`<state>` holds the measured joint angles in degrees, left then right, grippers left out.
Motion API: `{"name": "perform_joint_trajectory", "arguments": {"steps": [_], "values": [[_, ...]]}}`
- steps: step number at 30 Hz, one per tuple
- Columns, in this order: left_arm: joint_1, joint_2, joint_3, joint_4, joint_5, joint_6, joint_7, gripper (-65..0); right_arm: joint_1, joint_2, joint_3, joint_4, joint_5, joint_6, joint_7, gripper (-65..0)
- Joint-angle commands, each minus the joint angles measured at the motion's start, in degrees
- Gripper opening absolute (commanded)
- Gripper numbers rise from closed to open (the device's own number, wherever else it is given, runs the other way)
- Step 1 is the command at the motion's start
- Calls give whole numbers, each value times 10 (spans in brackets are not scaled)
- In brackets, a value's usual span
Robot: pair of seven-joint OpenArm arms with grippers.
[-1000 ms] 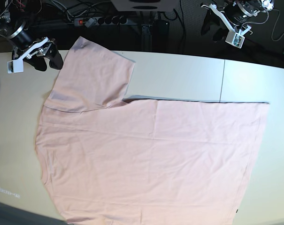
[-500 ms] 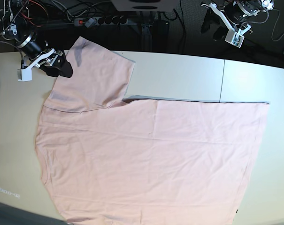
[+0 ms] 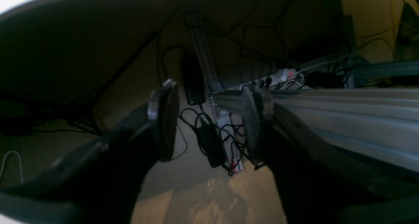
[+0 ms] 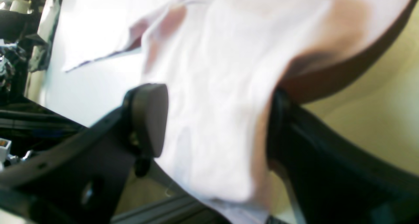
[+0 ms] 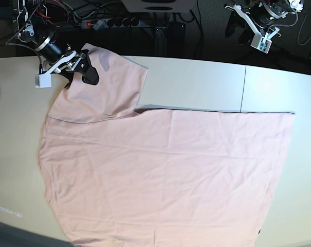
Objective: Fold the T-shirt properly
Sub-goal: 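Grasp the sleeve corner of the pink T-shirt with the right gripper, then grasp the opposite shirt corner with the left gripper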
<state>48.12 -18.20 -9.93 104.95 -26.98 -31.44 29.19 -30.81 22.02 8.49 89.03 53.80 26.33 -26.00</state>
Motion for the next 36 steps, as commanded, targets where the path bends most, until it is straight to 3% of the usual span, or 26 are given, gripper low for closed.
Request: {"name": "perform_joint_trajectory", "arguments": {"steps": [1, 5, 7, 10, 11, 17, 24, 30, 36], "values": [[7, -10, -3, 9, -7, -7, -7, -310, -1, 0, -3, -1, -35, -4, -33, -235], [6, -21, -3, 9, -24, 3, -6, -310, 10, -2, -4, -1, -56, -4, -31, -254], [6, -27, -6, 9, -45, 8, 5, -310, 21, -2, -4, -1, -75, -5, -32, -369], [3, -33, -22, 9, -70, 8, 20, -310, 35, -1, -4, -1, -99, -5, -31, -618], [3, -36, -31, 11, -83, 8, 23, -310, 39, -1, -4, -1, -112, -4, -31, -650], [-3, -67, -102, 58, -125, 8, 36, -310, 46, -1, -4, -1, -178, -4, -6, -650], [-87, -151, -129, 34, -144, 11, 41, -310, 46, -1, -4, -1, -178, -4, -8, -650], [-209, -221, -129, -101, -163, 27, 41, -310, 46, 0, -4, -1, -178, -4, -7, -650], [-354, -255, -96, -287, -182, 25, 49, -310, 46, 0, -4, -1, -178, -5, -7, -650]]}}
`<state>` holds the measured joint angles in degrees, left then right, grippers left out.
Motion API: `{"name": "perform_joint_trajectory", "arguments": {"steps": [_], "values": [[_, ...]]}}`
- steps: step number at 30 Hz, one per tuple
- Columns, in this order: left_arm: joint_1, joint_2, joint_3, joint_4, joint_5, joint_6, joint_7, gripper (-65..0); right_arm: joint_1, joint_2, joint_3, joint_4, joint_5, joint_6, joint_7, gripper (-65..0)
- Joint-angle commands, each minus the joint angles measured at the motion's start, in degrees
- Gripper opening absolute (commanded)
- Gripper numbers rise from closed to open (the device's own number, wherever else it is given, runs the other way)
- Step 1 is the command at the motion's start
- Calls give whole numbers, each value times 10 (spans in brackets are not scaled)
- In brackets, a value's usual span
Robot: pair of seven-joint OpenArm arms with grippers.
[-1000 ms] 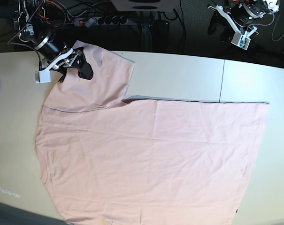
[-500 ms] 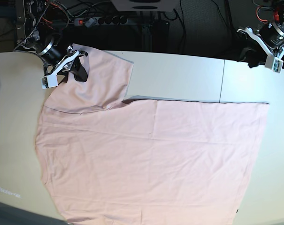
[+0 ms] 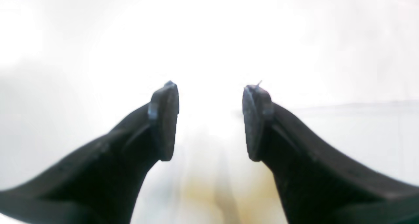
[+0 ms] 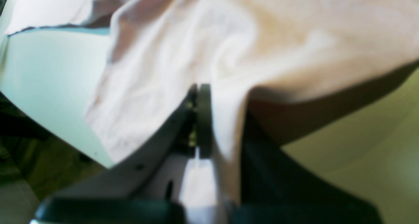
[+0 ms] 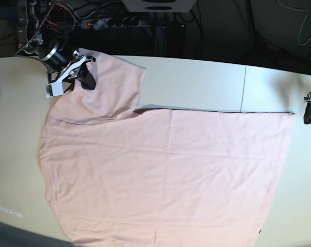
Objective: Fold the T-shirt properly
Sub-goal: 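Grasp the opposite shirt corner with the left gripper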
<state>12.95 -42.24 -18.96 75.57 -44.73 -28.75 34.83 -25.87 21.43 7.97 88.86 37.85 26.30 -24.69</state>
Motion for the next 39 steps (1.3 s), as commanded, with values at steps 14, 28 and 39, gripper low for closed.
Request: {"name": "perform_joint_trajectory", "arguments": {"steps": [14, 28, 39], "values": [[-224, -1, 155, -243, -97, -86, 95, -310, -3, 6, 2, 1, -18, -4, -21, -650], [-226, 31, 260, -243, -78, -86, 141, -311, -3, 6, 2, 1, -18, -4, -21, -650], [-225, 35, 262, -243, -67, -88, 76, -650, -3, 6, 2, 1, -18, -4, -23, -650]]}}
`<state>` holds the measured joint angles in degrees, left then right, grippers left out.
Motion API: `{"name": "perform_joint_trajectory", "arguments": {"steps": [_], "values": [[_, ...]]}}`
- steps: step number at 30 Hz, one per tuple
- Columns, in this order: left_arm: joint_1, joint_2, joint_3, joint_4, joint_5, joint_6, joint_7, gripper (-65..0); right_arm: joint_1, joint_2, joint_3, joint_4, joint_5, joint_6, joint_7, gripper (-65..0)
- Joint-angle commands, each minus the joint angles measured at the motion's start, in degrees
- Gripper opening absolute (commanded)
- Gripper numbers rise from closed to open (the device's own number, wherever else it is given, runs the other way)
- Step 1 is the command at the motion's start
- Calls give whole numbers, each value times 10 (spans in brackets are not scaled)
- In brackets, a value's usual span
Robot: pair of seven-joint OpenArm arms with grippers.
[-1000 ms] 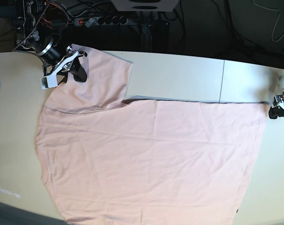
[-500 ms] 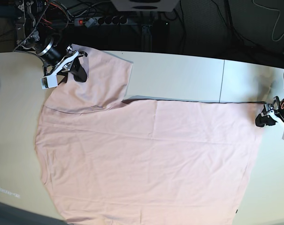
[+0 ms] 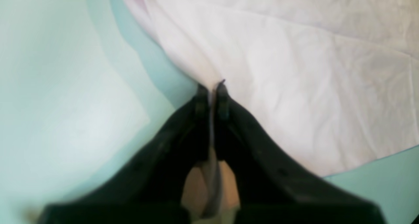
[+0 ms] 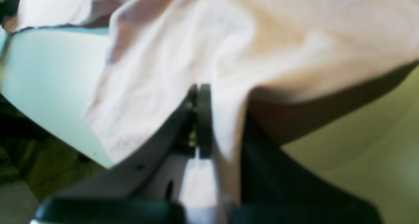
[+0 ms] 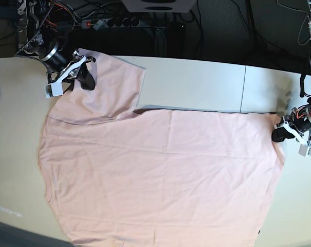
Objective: Fold the T-shirt properly
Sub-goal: 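Grasp the opposite shirt corner with the left gripper, then lift the shirt with both grippers and pull it taut between them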
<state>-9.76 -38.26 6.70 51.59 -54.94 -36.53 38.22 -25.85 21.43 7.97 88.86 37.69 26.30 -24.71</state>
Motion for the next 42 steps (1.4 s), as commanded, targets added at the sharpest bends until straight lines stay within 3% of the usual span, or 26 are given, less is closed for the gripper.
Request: {"name": "perform_joint_trajectory", "arguments": {"steps": [1, 4, 7, 11, 20, 32, 42], "values": [[2, -5, 5, -3, 47, -10, 35, -650, -3, 6, 2, 1, -17, -4, -23, -650], [2, -8, 5, -3, 72, -11, 19, -650, -2, 6, 2, 1, -13, -4, -24, -650], [1, -8, 5, -2, 68, -35, 19, -650, 2, 6, 2, 4, 13, -4, -38, -650], [1, -15, -2, 12, 15, -35, 28, -650, 20, 6, 6, 16, 50, -4, -84, -650], [-8, -49, -86, 74, -121, -35, 164, -650, 31, 14, 93, 77, 107, 16, -123, -650], [-74, -65, -85, 78, -147, -35, 178, -650, 90, 124, 102, 83, 133, 25, -135, -650], [-124, -62, -64, 75, -125, -35, 171, -650, 192, 179, 90, 69, 134, 41, -139, -650]]}}
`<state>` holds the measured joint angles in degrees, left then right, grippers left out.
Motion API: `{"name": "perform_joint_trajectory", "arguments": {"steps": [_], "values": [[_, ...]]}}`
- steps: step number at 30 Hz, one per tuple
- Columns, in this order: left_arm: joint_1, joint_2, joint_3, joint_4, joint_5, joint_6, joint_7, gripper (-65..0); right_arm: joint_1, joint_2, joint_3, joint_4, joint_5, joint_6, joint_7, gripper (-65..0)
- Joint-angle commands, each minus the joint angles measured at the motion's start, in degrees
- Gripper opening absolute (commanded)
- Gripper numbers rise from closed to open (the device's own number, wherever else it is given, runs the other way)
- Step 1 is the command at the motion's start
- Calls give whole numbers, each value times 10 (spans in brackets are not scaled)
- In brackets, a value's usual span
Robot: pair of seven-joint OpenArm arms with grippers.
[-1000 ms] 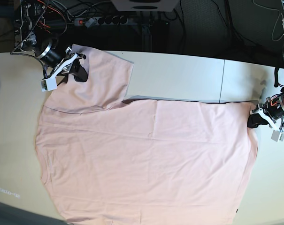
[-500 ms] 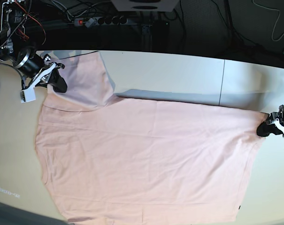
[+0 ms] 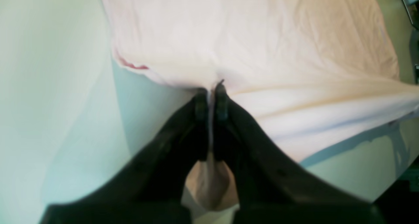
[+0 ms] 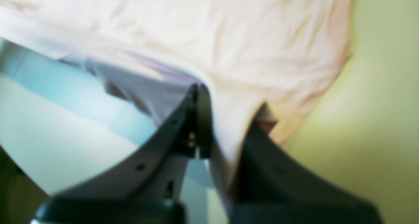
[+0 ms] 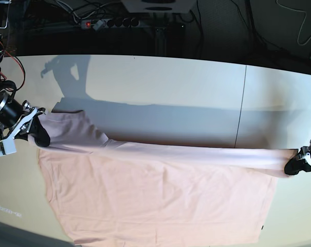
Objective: Fold the T-shirt properly
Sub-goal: 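Lift the shirt with both grippers and pull it taut between them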
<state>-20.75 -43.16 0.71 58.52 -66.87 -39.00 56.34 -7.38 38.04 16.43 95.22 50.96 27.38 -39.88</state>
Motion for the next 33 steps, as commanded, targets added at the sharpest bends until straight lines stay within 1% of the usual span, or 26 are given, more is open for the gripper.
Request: {"name": "perform_joint_trajectory", "arguments": {"steps": [1, 4, 5, 8, 12, 16, 18, 20, 23, 26, 28, 31, 33], "values": [[-20, -13, 15, 5, 6, -10, -21, -650, 20, 19, -2, -2, 1, 33, 13, -650], [-45, -11, 87, -1, 39, -10, -68, -650, 70, 33, -43, -36, 0, 35, 13, -650], [-58, -9, 107, -2, 49, -10, -76, -650, 90, 36, -58, -52, 0, 35, 14, -650], [-96, 3, 144, -9, 83, -10, -77, -650, 156, 37, -107, -107, 0, 35, 15, -650], [-140, 21, 153, -51, 98, -10, -88, -650, 249, 37, -175, -176, -17, 35, 14, -650], [-178, 41, 153, -127, 135, -10, -143, -650, 326, 37, -240, -231, -26, 41, 14, -650], [-196, 53, 153, -166, 171, -10, -168, -650, 361, 37, -273, -254, -26, 42, 14, -650], [-209, 64, 153, -191, 195, -10, -181, -650, 394, 33, -304, -275, -31, 42, 15, -650], [-214, 71, 154, -201, 204, -10, -202, -650, 439, 20, -344, -307, -52, 42, 19, -650], [-214, 73, 154, -201, 234, -10, -235, -650, 478, 0, -379, -347, -72, 42, 26, -650], [-214, 75, 154, -201, 259, -10, -251, -650, 501, -18, -396, -374, -89, 42, 28, -650], [-214, 81, 154, -201, 271, -10, -255, -650, 528, -49, -407, -410, -130, 42, 40, -650], [-214, 86, 155, -202, 280, -10, -270, -650, 543, -66, -410, -431, -161, 42, 48, -650]]}}
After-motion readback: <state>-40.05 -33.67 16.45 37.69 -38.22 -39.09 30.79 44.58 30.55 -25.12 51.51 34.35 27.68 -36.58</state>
